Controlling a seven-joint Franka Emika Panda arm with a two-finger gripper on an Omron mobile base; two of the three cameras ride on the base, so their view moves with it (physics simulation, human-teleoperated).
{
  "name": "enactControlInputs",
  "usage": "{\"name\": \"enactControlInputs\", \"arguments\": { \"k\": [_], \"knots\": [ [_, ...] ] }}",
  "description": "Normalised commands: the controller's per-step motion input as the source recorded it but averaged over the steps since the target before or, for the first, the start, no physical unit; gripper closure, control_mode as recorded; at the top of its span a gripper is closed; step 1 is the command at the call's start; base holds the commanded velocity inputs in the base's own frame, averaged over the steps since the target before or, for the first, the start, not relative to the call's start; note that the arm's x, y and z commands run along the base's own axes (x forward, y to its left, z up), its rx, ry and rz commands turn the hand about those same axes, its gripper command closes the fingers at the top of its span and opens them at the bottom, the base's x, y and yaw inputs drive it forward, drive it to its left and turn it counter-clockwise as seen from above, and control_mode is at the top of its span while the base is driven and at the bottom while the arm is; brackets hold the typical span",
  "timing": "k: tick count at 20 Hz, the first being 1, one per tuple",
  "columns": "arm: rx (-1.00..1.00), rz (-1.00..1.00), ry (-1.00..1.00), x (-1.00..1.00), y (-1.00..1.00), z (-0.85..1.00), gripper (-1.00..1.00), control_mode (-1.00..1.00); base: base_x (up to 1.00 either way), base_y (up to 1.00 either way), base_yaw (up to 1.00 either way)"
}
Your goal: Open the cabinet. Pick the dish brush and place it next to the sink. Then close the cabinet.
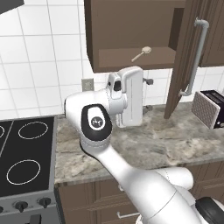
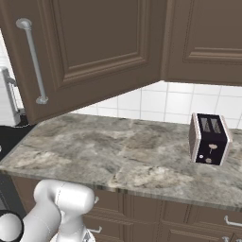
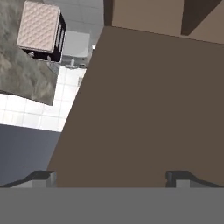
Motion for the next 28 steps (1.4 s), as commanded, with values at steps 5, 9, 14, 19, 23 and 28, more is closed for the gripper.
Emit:
{"name": "enactControlInputs", "arguments": {
  "k": [5,9,14,19,23,28],
  "knots": [
    [-0.09,0.0,0.14,0.18,-0.11,0.01,-1.0,-1.0,0.0,0.0,0.0],
    [-0.07,0.0,0.14,0.3,-0.02,0.01,-1.0,-1.0,0.0,0.0,0.0],
    [-0.01,-0.02,0.05,0.02,-0.14,0.02,-1.0,-1.0,0.0,0.0,0.0],
    [0.0,-0.04,0.0,-0.21,-0.33,0.1,-1.0,-1.0,0.0,0.0,0.0],
    [0.0,-0.04,0.0,-0.38,-0.38,0.1,-1.0,-1.0,0.0,0.0,0.0],
    [0.0,-0.04,0.0,-0.48,-0.4,0.06,-1.0,-1.0,0.0,0.0,0.0]
  ]
}}
